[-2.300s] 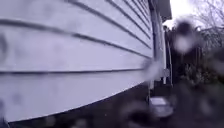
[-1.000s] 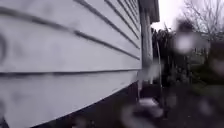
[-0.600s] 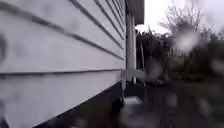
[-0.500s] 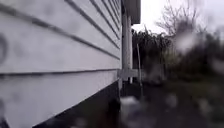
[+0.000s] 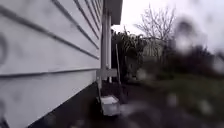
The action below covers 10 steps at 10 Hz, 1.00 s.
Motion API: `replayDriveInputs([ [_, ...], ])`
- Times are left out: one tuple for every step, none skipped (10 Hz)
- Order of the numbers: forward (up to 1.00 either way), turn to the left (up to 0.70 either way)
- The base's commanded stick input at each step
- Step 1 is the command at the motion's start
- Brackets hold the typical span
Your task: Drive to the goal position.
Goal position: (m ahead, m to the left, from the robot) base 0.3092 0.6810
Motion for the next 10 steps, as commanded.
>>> replayDriveInputs([
  [0.0,-0.45],
  [0.0,-0.45],
  [0.0,-0.45],
  [0.0,-0.45],
  [0.0,-0.45],
  [0.0,-0.45],
  [0.0,-0.45],
  [0.0,-0.45],
  [0.0,-0.45],
  [0.0,-0.45],
])
